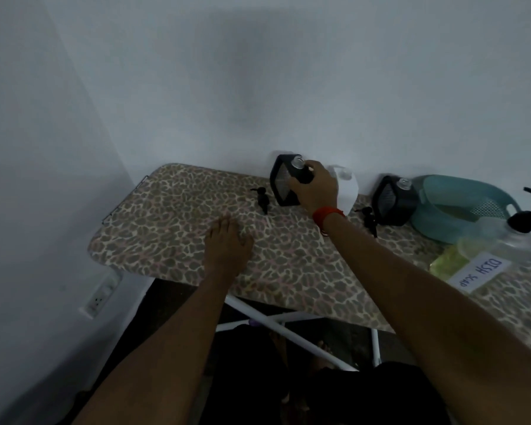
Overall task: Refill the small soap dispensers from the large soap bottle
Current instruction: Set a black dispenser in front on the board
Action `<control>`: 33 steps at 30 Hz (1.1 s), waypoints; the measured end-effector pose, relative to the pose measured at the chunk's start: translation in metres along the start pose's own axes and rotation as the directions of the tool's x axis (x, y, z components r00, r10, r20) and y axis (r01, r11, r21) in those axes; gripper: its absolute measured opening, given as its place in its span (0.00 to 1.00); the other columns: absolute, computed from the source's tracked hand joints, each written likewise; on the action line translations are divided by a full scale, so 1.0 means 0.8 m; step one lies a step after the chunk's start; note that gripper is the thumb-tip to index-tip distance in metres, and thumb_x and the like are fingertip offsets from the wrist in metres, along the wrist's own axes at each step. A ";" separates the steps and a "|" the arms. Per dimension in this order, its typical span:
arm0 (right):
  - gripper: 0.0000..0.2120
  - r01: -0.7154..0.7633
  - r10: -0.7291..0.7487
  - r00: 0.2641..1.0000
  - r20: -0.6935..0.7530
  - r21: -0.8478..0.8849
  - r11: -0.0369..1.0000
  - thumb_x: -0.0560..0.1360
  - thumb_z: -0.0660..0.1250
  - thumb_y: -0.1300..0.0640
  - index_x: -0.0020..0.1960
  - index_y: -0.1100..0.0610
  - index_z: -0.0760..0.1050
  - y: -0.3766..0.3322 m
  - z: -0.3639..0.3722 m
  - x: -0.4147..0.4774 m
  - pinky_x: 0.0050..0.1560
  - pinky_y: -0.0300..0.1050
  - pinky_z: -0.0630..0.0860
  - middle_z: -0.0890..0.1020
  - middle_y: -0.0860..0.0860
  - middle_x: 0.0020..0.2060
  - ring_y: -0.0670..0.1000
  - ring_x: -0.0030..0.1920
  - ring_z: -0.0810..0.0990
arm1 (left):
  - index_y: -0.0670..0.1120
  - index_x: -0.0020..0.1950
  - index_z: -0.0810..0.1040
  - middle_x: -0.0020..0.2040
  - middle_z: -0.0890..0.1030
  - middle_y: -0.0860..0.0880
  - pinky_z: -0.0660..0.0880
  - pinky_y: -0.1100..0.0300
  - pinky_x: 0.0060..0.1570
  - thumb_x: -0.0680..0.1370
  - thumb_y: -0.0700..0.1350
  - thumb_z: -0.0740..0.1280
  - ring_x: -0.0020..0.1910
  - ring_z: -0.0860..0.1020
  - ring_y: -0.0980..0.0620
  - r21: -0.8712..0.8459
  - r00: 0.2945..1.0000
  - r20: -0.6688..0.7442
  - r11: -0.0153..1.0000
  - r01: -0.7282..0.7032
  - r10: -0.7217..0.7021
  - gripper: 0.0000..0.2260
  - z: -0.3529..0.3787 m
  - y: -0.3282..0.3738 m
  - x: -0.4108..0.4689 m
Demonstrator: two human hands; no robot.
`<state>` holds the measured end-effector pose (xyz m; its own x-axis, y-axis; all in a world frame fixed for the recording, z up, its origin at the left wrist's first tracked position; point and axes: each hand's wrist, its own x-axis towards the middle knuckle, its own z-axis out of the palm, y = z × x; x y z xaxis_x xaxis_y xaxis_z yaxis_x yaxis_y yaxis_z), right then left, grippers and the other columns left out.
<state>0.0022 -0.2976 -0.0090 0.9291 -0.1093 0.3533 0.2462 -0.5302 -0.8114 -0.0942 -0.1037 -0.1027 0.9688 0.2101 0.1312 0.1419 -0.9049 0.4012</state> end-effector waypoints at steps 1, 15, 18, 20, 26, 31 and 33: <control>0.20 0.056 -0.057 0.998 0.020 0.025 0.998 0.68 0.74 0.51 0.58 0.54 0.79 -0.002 -0.013 -0.007 0.39 0.23 0.68 0.78 0.42 0.43 0.41 0.42 0.76 | 0.41 0.78 0.62 0.79 0.60 0.43 0.51 0.48 0.77 0.82 0.56 0.58 0.78 0.57 0.44 -0.006 1.000 0.002 1.000 -0.002 0.002 0.28 0.000 0.000 -0.001; 0.25 0.117 -0.128 0.843 0.523 0.054 0.992 0.72 0.75 0.64 0.68 0.59 0.76 0.072 -0.152 -0.097 0.64 0.47 0.75 0.79 0.54 0.64 0.53 0.65 0.77 | 0.40 0.77 0.61 0.78 0.61 0.40 0.53 0.46 0.77 0.82 0.56 0.57 0.77 0.58 0.42 0.022 0.998 0.039 0.999 -0.040 0.039 0.29 -0.008 0.002 -0.008; 0.24 0.134 -0.141 0.843 0.519 0.051 0.990 0.72 0.75 0.65 0.67 0.59 0.76 0.074 -0.150 -0.098 0.66 0.48 0.75 0.80 0.53 0.63 0.51 0.64 0.78 | 0.40 0.77 0.62 0.78 0.62 0.40 0.53 0.47 0.77 0.82 0.57 0.57 0.77 0.59 0.42 0.016 0.998 0.039 0.999 -0.046 0.046 0.29 -0.008 0.000 -0.009; 0.25 0.125 -0.145 0.849 0.509 0.073 0.989 0.72 0.76 0.65 0.67 0.58 0.76 0.076 -0.150 -0.099 0.66 0.49 0.75 0.79 0.52 0.64 0.51 0.64 0.77 | 0.40 0.77 0.62 0.78 0.61 0.40 0.53 0.46 0.77 0.82 0.57 0.57 0.77 0.58 0.42 0.012 0.998 0.046 0.999 -0.043 0.042 0.29 -0.006 -0.001 -0.007; 0.38 -0.002 -0.068 0.852 0.519 0.134 0.991 0.68 0.80 0.56 0.73 0.50 0.66 0.082 -0.149 -0.109 0.59 0.38 0.76 0.75 0.48 0.65 0.49 0.64 0.76 | 0.39 0.75 0.64 0.76 0.64 0.39 0.56 0.47 0.74 0.82 0.54 0.61 0.76 0.62 0.41 -0.059 0.996 0.072 0.997 -0.045 0.050 0.27 -0.012 -0.001 -0.007; 0.33 -0.036 0.011 0.971 0.239 0.102 0.994 0.71 0.76 0.46 0.72 0.50 0.69 0.082 -0.158 -0.129 0.54 0.42 0.77 0.77 0.48 0.61 0.48 0.57 0.78 | 0.38 0.76 0.63 0.75 0.66 0.38 0.60 0.49 0.74 0.81 0.48 0.65 0.73 0.66 0.41 -0.359 1.000 -0.026 0.934 0.005 -0.015 0.26 -0.025 0.022 -0.027; 0.23 0.046 -0.056 0.995 0.086 0.121 0.992 0.73 0.74 0.46 0.65 0.51 0.73 0.077 -0.172 -0.135 0.49 0.35 0.76 0.79 0.46 0.53 0.41 0.50 0.78 | 0.39 0.75 0.65 0.74 0.67 0.39 0.61 0.49 0.73 0.82 0.48 0.64 0.73 0.66 0.41 -0.408 0.991 -0.128 0.913 -0.018 -0.037 0.25 -0.037 0.043 -0.033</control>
<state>-0.1211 -0.4345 -0.0332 0.9340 -0.0065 0.3573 0.3201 -0.4292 -0.8446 -0.1213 -0.1292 -0.0657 0.9290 0.2890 0.2310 0.0288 -0.6790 0.7335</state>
